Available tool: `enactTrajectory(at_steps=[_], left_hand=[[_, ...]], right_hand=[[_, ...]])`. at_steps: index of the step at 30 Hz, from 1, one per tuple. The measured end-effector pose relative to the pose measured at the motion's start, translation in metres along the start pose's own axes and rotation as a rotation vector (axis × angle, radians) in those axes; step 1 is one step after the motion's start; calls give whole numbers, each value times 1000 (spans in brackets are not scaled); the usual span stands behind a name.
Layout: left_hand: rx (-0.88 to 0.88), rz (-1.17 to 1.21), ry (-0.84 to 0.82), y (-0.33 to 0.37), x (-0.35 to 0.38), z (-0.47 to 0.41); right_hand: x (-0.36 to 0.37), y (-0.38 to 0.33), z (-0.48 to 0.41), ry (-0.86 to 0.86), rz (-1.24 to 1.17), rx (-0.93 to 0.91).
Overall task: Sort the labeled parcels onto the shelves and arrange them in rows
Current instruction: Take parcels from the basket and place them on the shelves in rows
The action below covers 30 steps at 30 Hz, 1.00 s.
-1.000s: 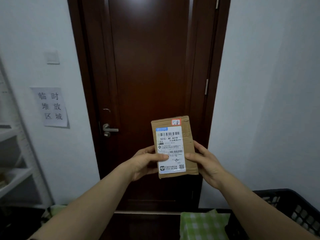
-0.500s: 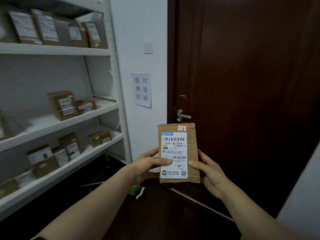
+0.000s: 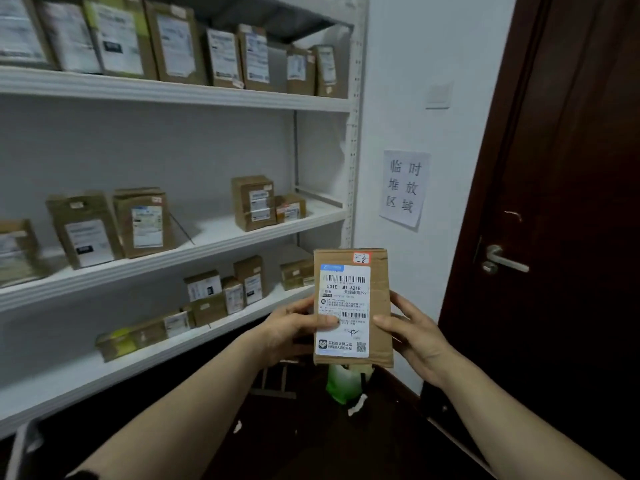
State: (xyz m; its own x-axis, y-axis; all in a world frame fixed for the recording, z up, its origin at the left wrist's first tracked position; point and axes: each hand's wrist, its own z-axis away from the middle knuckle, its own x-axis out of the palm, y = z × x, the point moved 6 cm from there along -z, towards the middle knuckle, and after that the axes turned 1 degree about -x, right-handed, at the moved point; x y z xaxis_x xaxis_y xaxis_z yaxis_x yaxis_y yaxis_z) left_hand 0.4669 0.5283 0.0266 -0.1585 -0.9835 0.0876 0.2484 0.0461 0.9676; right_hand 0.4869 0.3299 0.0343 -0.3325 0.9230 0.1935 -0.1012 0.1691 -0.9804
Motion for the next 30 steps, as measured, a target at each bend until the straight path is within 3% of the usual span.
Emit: enactTrajectory(at_steps=[13,30], left_hand=[[-40,63,169,9,-191,-36],[-77,78,422,9,-268,-16]], right_hand=[[140,43,-163,-59,-41,87],[220,63,-245,-272,-35,155]])
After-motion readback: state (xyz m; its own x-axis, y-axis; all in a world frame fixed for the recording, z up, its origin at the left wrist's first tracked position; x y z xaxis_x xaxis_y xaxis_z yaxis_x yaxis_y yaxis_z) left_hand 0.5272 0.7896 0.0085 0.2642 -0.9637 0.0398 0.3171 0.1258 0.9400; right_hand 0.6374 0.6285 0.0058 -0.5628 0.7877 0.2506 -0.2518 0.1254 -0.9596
